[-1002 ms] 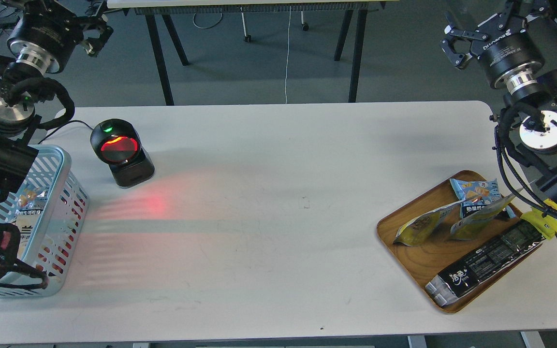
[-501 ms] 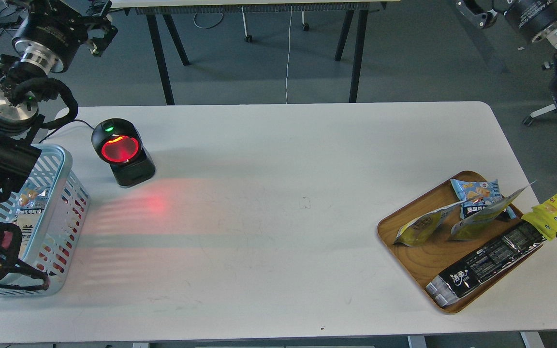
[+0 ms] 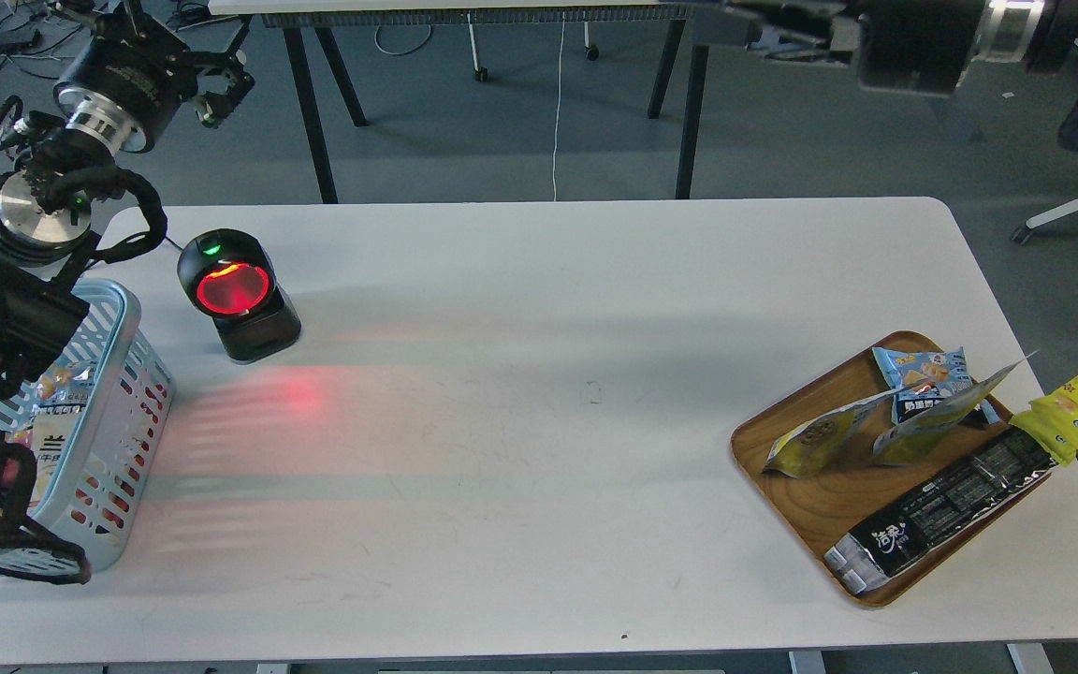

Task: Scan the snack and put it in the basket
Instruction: 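Move the right gripper from rest toward the wooden tray, then lower the right gripper onto the yellow snack bag on the tray and grasp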

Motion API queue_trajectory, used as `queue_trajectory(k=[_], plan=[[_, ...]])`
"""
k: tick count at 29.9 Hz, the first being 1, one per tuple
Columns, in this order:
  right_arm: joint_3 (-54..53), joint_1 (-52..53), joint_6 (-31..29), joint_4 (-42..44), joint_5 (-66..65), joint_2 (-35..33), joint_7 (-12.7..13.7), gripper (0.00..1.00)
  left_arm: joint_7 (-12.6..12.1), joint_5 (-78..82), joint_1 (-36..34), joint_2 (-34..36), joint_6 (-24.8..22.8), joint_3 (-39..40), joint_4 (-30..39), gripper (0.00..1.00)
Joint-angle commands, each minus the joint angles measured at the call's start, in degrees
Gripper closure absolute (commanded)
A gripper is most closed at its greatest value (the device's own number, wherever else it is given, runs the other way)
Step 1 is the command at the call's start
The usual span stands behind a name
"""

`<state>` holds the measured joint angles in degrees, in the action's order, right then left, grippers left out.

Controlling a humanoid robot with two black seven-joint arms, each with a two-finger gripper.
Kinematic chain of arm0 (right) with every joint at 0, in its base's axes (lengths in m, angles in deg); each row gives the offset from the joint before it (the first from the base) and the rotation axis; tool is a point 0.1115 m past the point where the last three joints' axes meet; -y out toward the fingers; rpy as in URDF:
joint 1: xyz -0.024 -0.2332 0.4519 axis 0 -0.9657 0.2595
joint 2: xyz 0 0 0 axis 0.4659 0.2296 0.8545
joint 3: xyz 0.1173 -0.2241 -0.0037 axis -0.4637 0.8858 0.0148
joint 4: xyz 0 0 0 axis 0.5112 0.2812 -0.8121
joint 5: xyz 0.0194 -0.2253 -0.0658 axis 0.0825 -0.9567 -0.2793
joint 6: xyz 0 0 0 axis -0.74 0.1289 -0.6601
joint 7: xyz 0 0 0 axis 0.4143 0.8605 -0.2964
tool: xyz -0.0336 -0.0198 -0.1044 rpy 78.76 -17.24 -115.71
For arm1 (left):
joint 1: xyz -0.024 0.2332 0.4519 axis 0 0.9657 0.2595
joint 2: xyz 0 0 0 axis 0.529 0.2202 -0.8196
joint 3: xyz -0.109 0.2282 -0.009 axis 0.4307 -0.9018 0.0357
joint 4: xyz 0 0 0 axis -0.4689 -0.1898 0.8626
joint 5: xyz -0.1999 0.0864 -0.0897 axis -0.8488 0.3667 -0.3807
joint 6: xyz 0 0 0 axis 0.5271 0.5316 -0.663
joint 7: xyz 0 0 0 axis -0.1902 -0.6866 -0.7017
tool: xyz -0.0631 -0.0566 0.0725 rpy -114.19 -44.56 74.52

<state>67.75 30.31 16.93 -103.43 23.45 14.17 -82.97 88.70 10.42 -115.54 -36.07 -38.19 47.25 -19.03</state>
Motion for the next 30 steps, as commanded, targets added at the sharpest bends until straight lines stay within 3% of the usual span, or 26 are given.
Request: queue_trajectory(k=[1, 6, 15, 22, 27, 30], plan=[[7.0, 6.1, 0.0, -7.5, -10.4, 0.0, 0.0, 0.01, 0.1, 0.0, -0.1, 0.0, 0.0, 0.0, 0.0, 0.00], [15.0, 9.9, 0.0, -16.6, -29.3, -0.2, 0.0, 0.01, 0.1, 0.0, -0.2, -0.1, 0.0, 0.0, 0.0, 0.00], [31.5, 9.2, 0.0, -21.2, -59.5, -0.2, 0.0, 0.05, 0.3, -0.1, -0.2, 0.3, 0.0, 0.0, -0.1, 0.00], [33.1, 8.5, 0.0, -20.5, -66.4, -0.2, 0.0, 0.07, 0.7, -0.1, -0.1, 1.0, 0.0, 0.0, -0.2, 0.00], [33.1, 8.1, 0.0, -20.0, -67.2, -0.5, 0.0, 0.29, 1.0, -0.1, -0.1, 0.9, 0.0, 0.0, -0.2, 0.00], [33.1, 8.0, 0.0, -19.7, -67.3, -1.2, 0.0, 0.31, 1.0, 0.0, -0.2, 1.0, 0.0, 0.0, -0.2, 0.00]])
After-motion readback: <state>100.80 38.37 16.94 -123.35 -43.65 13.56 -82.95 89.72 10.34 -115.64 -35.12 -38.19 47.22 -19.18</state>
